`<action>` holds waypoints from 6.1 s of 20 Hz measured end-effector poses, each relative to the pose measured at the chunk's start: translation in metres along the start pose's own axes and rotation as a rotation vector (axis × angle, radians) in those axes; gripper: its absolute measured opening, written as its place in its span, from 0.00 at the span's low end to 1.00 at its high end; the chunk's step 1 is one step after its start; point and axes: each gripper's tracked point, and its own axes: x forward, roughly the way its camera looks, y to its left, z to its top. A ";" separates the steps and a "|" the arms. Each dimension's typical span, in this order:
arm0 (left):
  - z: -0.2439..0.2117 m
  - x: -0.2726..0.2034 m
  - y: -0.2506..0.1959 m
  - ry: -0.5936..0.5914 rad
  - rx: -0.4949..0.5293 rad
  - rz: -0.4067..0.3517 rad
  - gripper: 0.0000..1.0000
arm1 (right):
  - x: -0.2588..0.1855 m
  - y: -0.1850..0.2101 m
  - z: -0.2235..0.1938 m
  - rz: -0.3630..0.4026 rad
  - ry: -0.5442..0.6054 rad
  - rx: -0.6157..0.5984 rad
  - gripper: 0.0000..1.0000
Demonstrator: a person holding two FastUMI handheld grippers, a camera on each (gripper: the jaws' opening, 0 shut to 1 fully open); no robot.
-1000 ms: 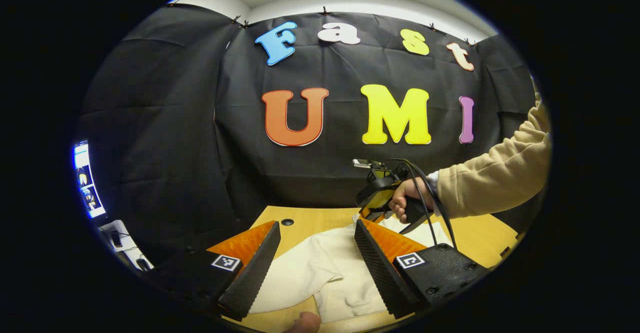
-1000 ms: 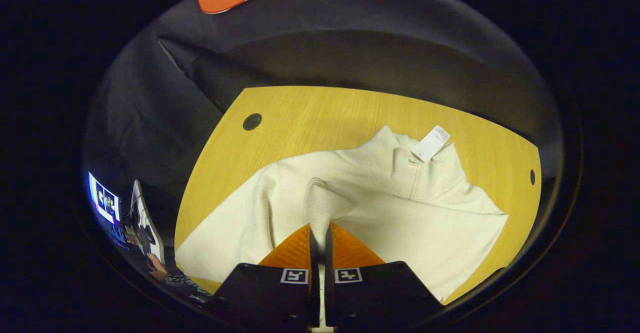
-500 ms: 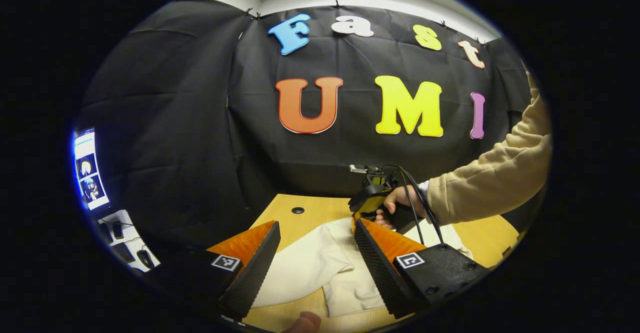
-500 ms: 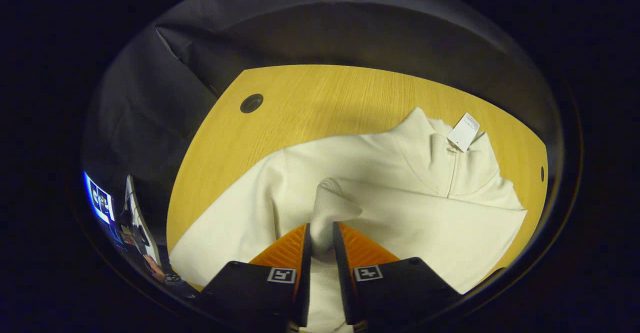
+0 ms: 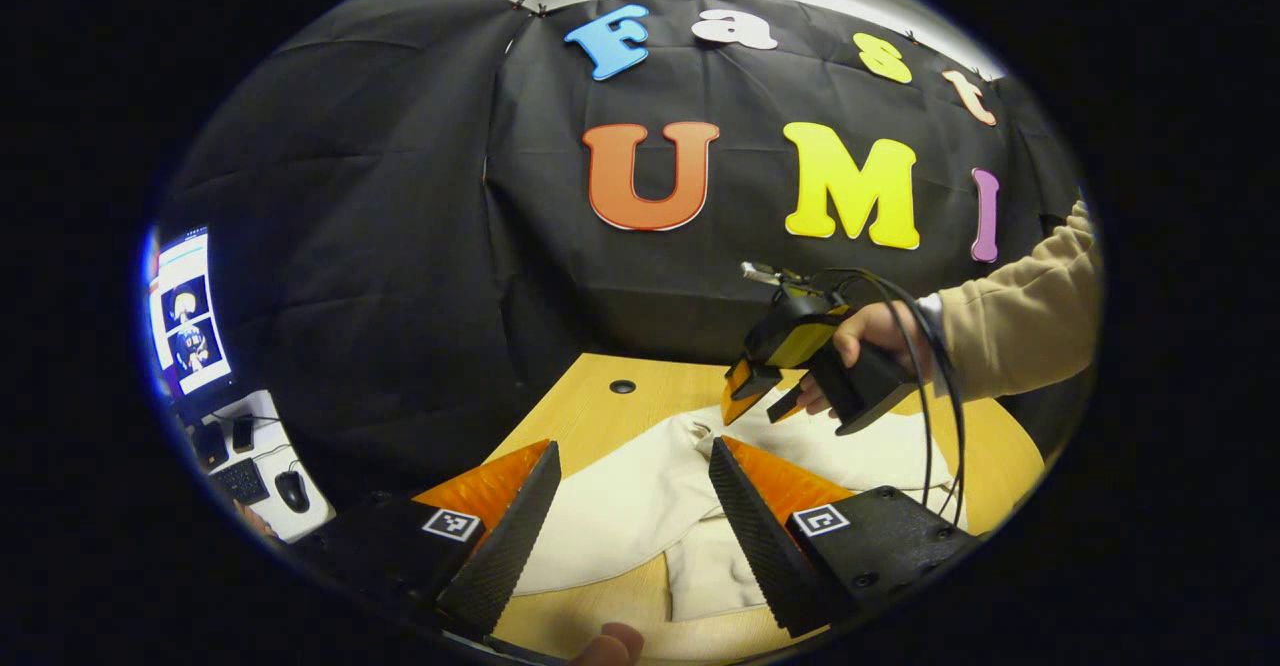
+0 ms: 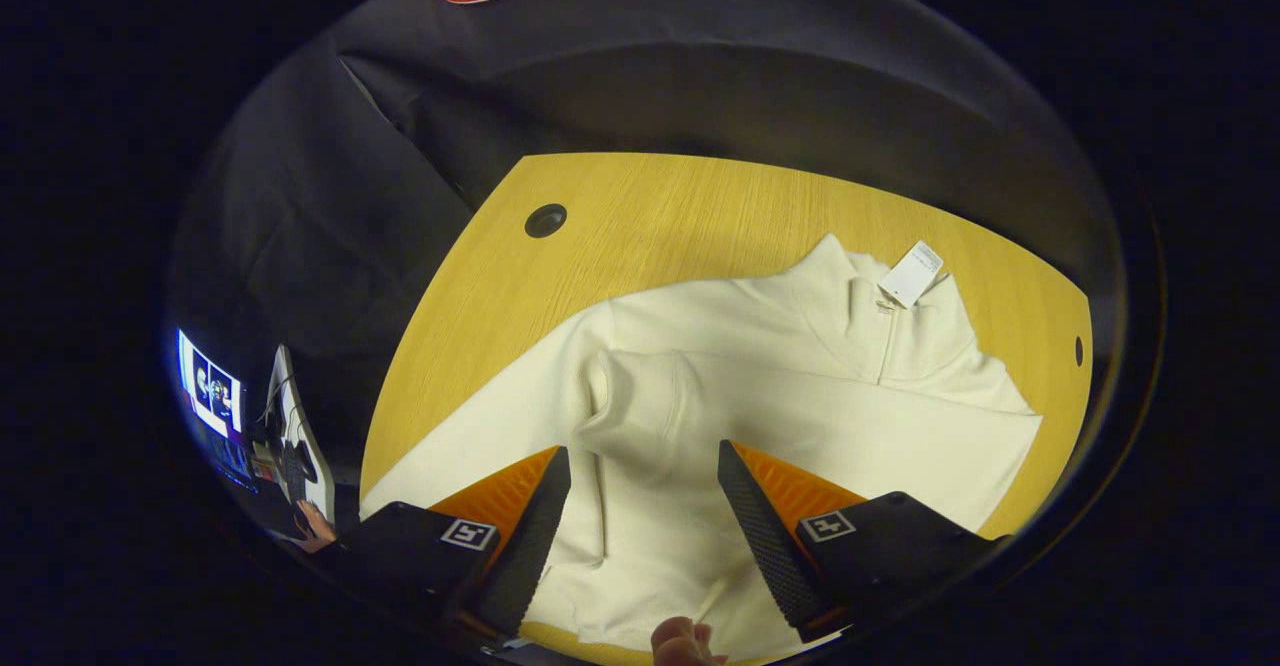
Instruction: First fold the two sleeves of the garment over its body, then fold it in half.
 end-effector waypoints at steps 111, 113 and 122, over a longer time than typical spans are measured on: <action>-0.023 0.172 -0.500 0.949 -0.010 -0.407 0.34 | -0.268 -0.357 -0.331 -0.234 -0.275 0.457 0.94; -0.021 0.167 -0.501 0.938 -0.024 -0.410 0.48 | -0.267 -0.351 -0.330 -0.233 -0.272 0.439 0.94; 0.004 0.127 -0.462 0.829 0.011 -0.473 0.79 | -0.257 -0.308 -0.317 -0.187 -0.270 0.365 0.94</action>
